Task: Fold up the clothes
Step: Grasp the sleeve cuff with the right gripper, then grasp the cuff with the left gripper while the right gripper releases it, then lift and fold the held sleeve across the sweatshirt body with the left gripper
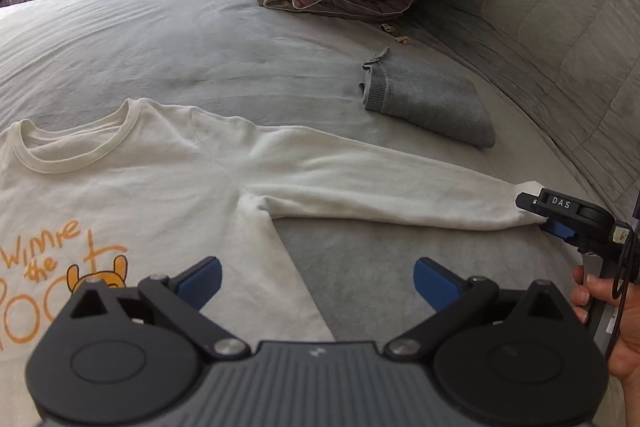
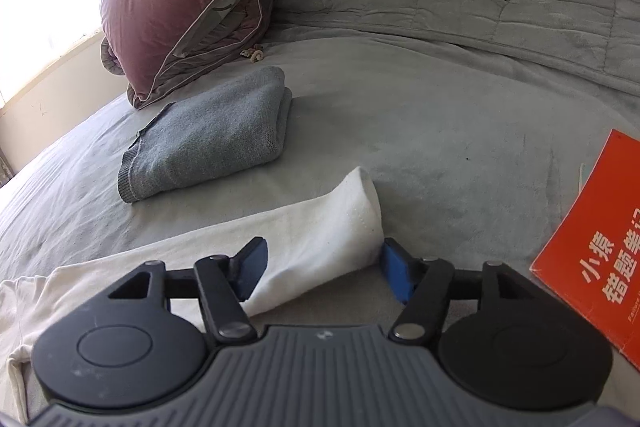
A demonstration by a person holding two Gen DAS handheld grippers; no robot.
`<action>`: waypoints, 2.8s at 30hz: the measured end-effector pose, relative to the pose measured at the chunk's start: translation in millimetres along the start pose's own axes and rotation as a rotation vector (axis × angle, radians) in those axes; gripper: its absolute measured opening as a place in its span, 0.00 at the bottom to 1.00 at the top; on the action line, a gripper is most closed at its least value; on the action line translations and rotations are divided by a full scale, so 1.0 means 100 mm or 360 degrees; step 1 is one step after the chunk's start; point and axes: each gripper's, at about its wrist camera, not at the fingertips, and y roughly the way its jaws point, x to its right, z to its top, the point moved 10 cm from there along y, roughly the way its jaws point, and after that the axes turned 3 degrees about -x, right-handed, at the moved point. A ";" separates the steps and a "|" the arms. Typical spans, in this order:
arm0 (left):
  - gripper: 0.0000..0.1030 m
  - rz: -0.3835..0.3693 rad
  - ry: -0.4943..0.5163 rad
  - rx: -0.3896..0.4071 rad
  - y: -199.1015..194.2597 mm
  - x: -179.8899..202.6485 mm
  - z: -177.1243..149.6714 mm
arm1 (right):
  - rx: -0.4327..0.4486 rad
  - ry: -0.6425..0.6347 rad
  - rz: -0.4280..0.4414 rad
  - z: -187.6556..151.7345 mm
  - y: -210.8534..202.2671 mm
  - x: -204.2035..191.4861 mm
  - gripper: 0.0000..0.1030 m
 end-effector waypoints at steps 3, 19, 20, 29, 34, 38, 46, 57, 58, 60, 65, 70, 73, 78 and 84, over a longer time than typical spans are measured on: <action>0.99 -0.0039 -0.0016 -0.0020 0.08 0.05 0.04 | 0.0009 0.0060 0.0051 0.03 0.00 0.02 0.28; 0.97 -0.0592 -0.0461 -0.0099 0.35 0.37 0.32 | 0.0141 -0.0068 0.0629 0.14 -0.39 -0.67 0.14; 0.97 -0.0628 -0.0494 -0.0099 0.36 0.38 0.33 | 0.0136 -0.0101 0.0666 0.12 -0.41 -0.73 0.13; 0.97 -0.0846 -0.0705 -0.0098 0.45 0.52 0.43 | 0.0050 -0.0404 0.0876 -0.15 -0.54 -1.22 0.13; 0.92 -0.0818 -0.0629 -0.0079 0.44 0.62 0.50 | 0.0006 -0.0492 0.0917 -0.27 -0.53 -1.38 0.13; 0.78 -0.0730 -0.0602 -0.0069 0.44 0.62 0.56 | -0.0010 -0.0527 0.0965 -0.32 -0.56 -1.47 0.13; 0.26 -0.0648 -0.0633 -0.0087 0.45 0.57 0.61 | -0.0036 -0.0561 0.0985 -0.39 -0.62 -1.54 0.13; 0.06 -0.0486 -0.0392 -0.0005 0.22 0.45 0.72 | -0.0026 -0.0651 0.0965 -0.45 -0.74 -1.71 0.27; 0.06 -0.0473 -0.0381 0.0009 0.18 0.41 0.74 | -0.0032 -0.0646 0.0966 -0.45 -0.74 -1.74 0.34; 0.06 -0.0454 -0.0373 0.0031 0.12 0.31 0.79 | -0.0039 -0.0640 0.0972 -0.47 -0.75 -1.78 0.44; 0.06 -0.0396 -0.0361 0.0093 -0.04 -0.05 0.93 | -0.0043 -0.0722 0.0967 -0.57 -0.78 -1.94 0.63; 0.06 -0.0335 -0.0366 0.0155 -0.24 -0.55 1.04 | -0.0088 -0.0785 0.0925 -0.69 -0.70 -2.01 0.66; 0.06 -0.0290 -0.0356 0.0189 -0.34 -0.87 1.06 | -0.0110 -0.0822 0.0905 -0.76 -0.66 -2.04 0.67; 0.06 -0.0190 -0.0367 0.0199 -0.45 -1.43 1.02 | -0.0137 -0.0903 0.0878 -0.88 -0.63 -2.08 0.67; 0.06 -0.0141 -0.0485 0.0149 -0.49 -2.05 0.89 | -0.0170 -0.0953 0.0860 -0.98 -0.58 -2.14 0.67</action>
